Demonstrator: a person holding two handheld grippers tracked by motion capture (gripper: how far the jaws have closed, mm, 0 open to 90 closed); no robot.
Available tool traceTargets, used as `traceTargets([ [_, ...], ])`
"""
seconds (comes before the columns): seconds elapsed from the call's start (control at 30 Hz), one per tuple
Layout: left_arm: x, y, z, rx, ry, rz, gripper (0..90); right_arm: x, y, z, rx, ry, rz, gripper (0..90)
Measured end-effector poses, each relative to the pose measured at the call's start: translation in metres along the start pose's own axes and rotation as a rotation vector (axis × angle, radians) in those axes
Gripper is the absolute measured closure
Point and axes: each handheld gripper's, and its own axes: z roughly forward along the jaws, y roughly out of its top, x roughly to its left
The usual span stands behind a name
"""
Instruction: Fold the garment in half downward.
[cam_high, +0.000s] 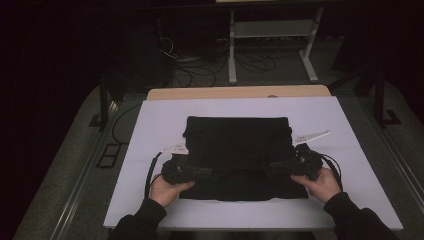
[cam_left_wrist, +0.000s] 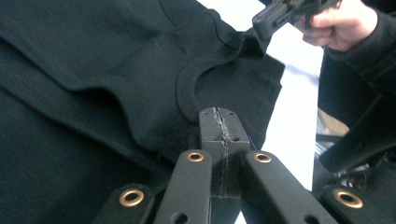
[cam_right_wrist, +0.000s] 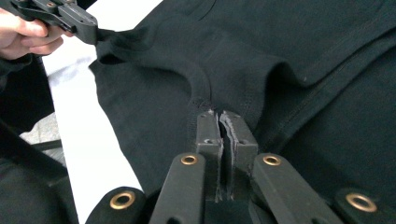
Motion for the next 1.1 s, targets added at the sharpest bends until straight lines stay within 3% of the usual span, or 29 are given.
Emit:
traceTargets([
  [0.63, -0.011, -0.025, 0.004, 0.176, -0.048, 0.023, 89.2, 0.015, -0.027, 0.003, 0.120, 0.056, 0.005, 84.3],
  [0.83, -0.015, -0.027, 0.004, 0.201, -0.081, 0.030, 89.2, 0.018, -0.032, 0.001, 0.137, 0.079, 0.008, 84.3],
  [1.1, -0.014, -0.031, -0.001, 0.214, -0.091, 0.020, 89.1, 0.020, -0.039, -0.002, 0.160, 0.092, 0.007, 84.2],
])
